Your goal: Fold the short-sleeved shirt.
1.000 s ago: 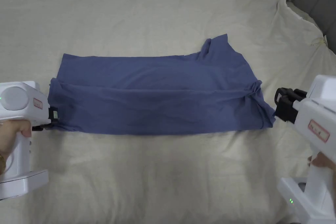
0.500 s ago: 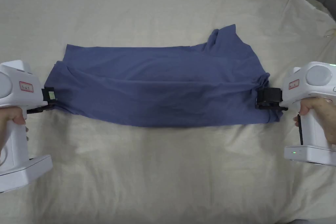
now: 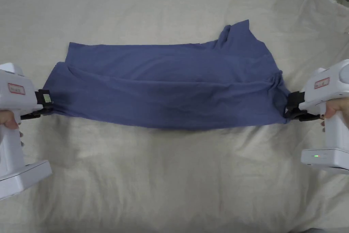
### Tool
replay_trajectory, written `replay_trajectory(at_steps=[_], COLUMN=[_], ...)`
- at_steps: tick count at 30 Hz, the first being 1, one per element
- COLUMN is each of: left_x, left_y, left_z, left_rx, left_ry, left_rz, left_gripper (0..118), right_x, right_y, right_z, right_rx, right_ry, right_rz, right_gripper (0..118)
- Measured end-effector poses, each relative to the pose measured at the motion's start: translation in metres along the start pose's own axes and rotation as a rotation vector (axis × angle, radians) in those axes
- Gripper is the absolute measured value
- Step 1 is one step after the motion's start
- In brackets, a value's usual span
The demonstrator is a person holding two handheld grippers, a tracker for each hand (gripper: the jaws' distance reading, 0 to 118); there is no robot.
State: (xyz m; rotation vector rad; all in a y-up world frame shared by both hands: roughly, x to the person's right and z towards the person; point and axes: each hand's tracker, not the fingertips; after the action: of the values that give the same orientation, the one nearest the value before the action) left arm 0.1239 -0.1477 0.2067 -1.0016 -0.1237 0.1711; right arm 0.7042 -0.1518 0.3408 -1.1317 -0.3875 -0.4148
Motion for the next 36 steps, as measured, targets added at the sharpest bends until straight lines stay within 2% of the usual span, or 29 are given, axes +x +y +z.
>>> replay_trajectory(at_steps=[4,10,14,19,20,22,23,24,25,26,27,29,33,36], left_x=[-0.009,-0.039,-0.060,-0.081,-0.081,-0.077,-0.076,-0.076,-0.075,-0.074,-0.071,-0.061,-0.020,0.010], left_y=[0.006,-0.032,-0.079,-0.131,-0.137,-0.141,-0.139,-0.135,-0.129,-0.121,-0.110,-0.091,-0.067,-0.070], left_z=[0.032,0.075,0.073,0.048,0.047,0.049,0.050,0.053,0.059,0.068,0.077,0.094,0.123,0.134], left_rx=[0.035,0.044,-0.014,-0.114,-0.108,-0.107,-0.113,-0.095,-0.056,-0.005,0.057,0.168,0.439,0.653], left_ry=[-0.056,-0.086,-0.055,-0.020,-0.017,0.063,0.100,0.131,0.154,0.163,0.164,0.179,0.217,0.173], left_rz=[0.014,0.004,0.026,0.085,0.087,0.042,0.008,-0.018,-0.032,-0.035,-0.026,-0.034,-0.159,-0.245], left_gripper=[0,0,0,0,5,42,66,92,103,105,105,105,105,101], right_x=[0.013,0.038,0.048,0.049,0.049,0.051,0.051,0.051,0.051,0.049,0.046,0.037,0.007,-0.022], right_y=[-0.005,-0.053,-0.109,-0.163,-0.168,-0.173,-0.171,-0.168,-0.162,-0.157,-0.152,-0.142,-0.128,-0.138], right_z=[0.051,0.092,0.085,0.054,0.051,0.049,0.051,0.056,0.062,0.072,0.084,0.113,0.159,0.181], right_rx=[0.052,0.086,0.051,-0.020,-0.016,-0.006,0.000,0.005,0.036,0.084,0.155,0.356,0.615,0.818], right_ry=[0.094,0.117,0.151,0.090,0.090,0.088,0.083,0.065,0.025,-0.001,-0.027,-0.033,-0.042,-0.014], right_rz=[-0.006,0.034,0.015,0.006,0.010,-0.002,-0.006,-0.005,0.019,0.046,0.067,0.114,0.158,0.206], right_gripper=[10,10,10,10,10,13,20,44,69,91,106,107,107,110])
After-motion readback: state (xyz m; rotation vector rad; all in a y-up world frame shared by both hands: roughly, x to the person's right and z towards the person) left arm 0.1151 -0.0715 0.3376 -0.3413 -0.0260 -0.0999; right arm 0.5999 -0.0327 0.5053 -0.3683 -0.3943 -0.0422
